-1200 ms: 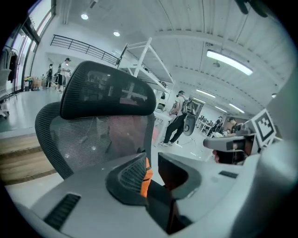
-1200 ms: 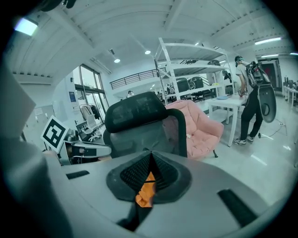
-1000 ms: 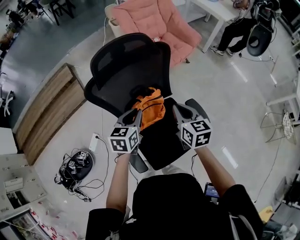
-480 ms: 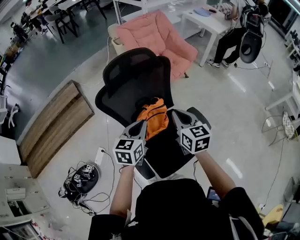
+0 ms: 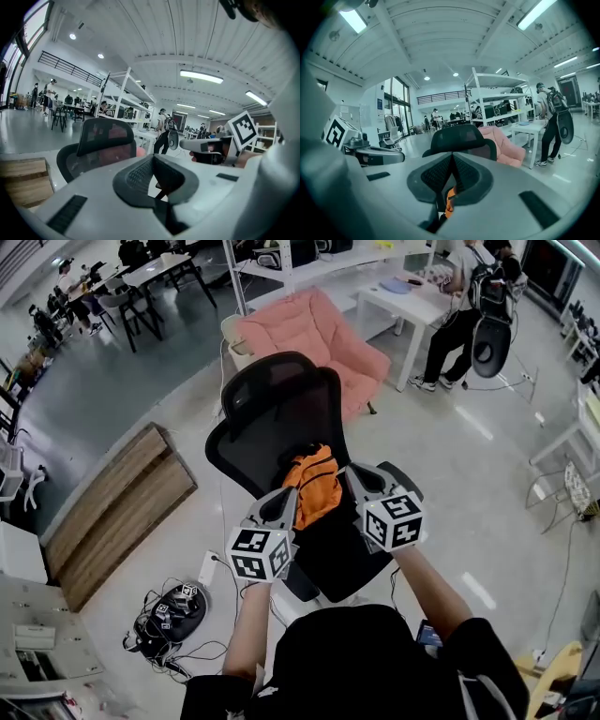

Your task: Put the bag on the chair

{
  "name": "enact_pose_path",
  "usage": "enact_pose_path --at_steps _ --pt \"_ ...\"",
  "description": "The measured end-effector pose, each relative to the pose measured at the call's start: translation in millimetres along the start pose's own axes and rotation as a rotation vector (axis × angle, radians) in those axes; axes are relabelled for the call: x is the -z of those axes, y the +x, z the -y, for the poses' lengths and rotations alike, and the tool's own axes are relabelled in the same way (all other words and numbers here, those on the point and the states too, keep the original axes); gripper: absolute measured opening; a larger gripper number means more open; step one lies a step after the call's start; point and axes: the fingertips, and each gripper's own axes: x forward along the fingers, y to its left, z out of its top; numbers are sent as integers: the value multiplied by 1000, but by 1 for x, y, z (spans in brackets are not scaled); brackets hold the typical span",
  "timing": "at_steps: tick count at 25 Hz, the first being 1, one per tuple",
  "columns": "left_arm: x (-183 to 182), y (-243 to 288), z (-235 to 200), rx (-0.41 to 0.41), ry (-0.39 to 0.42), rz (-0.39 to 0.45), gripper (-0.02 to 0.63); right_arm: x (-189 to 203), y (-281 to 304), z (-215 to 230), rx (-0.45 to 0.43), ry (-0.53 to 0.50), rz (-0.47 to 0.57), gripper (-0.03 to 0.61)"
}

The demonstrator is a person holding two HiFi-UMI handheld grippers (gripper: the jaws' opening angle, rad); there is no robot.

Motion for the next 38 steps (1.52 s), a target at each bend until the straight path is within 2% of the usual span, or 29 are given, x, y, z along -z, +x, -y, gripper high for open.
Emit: enact_pose_path --at_steps 15,22,34,38 --pt "-29 -70 34 64 78 88 11 -23 -59 -53 48 -23 108 2" --pt "-38 -94 38 93 77 123 11 -25 -80 -77 70 -31 132 2" --pt "-52 -105 63 109 80 166 11 -34 -104 -81 68 -58 148 2" --pt "-52 -102 83 109 82 166 11 -35 -122 -71 68 -52 151 2"
